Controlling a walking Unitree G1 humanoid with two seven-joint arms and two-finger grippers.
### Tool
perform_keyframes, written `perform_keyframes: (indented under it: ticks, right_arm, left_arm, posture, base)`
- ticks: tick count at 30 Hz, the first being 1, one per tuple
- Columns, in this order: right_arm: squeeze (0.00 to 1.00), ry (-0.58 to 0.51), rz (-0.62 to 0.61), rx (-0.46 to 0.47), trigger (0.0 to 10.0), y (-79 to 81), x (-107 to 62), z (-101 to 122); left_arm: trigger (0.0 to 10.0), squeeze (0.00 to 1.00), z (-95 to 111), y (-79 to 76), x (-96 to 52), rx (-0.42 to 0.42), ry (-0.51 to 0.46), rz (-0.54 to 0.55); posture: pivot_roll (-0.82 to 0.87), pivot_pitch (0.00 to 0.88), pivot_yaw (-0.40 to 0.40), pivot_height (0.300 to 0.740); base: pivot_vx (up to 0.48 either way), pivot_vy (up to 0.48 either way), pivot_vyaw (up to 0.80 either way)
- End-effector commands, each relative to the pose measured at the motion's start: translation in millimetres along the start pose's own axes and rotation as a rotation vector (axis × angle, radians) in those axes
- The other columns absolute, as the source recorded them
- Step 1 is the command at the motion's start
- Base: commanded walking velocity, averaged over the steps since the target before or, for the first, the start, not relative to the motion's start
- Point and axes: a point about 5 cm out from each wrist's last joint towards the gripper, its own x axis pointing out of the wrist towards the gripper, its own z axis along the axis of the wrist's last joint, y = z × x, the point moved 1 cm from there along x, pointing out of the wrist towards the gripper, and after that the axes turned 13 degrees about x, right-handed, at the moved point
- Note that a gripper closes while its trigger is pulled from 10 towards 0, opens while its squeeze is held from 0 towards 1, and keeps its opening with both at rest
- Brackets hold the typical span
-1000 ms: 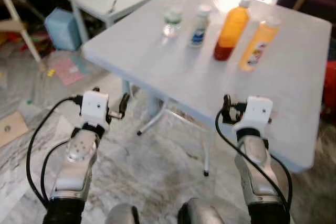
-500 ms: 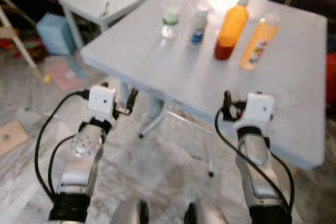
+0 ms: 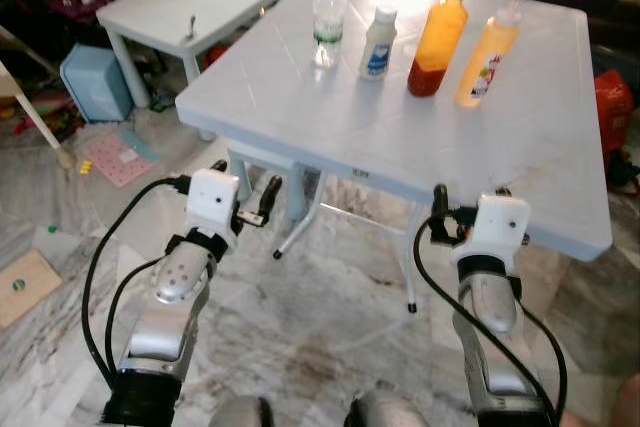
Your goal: Restocking fridge
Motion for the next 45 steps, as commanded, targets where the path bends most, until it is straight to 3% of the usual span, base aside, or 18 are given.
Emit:
perform_keyframes:
  ticks: [1,6,12,18,25,32,45]
  right_arm:
    - [0.00,0.025,-0.010,0.003,10.0,-1.6,0.3,-3.5]
    - [0.00,0.014,0.014,-0.006,10.0,2.2,-0.5,-1.7]
    - [0.00,-0.063,0.050,-0.020,10.0,5.4,-6.8,20.1]
    - [0.00,-0.066,0.013,-0.060,10.0,-9.8,-9.7,17.9]
    - [0.00,-0.046,-0.014,-0.067,10.0,-14.3,-12.5,13.3]
    - [0.00,-0.014,-0.039,-0.065,10.0,-19.2,-19.4,4.8]
    - [0.00,0.016,-0.035,-0.082,10.0,-13.2,-22.0,-2.0]
  left_arm:
    - [10.0,0.00,7.8,0.3,0.6,0.005,-0.029,-0.012]
    - [10.0,0.00,12.0,0.4,0.8,-0.004,-0.052,-0.016]
    - [10.0,0.00,4.9,3.8,-6.7,0.002,-0.047,-0.009]
    - [10.0,0.00,0.2,13.7,-10.4,0.017,-0.034,0.027]
    - [10.0,0.00,-8.1,21.6,-13.0,0.018,-0.011,0.069]
    - [10.0,0.00,-18.2,20.4,-24.2,-0.010,0.016,0.083]
    - [10.0,0.00,-18.8,17.5,-26.3,-0.012,0.010,0.081]
  posture:
    - [-0.04,0.095,-0.006,0.740]
    - [-0.03,0.097,-0.015,0.740]
    - [-0.03,0.053,-0.018,0.740]
    - [-0.03,0.008,-0.013,0.740]
    - [-0.05,0.000,-0.013,0.740]
    - [-0.05,0.000,-0.015,0.740]
    - [-0.05,0.000,-0.021,0.740]
  base:
    - [0.480,0.000,-0.80]
    - [0.480,0.000,-0.16]
    - [0.480,0.000,0.00]
    - [0.480,0.000,0.00]
    - [0.480,0.000,0.00]
    - [0.000,0.000,0.00]
    - [0.000,0.000,0.00]
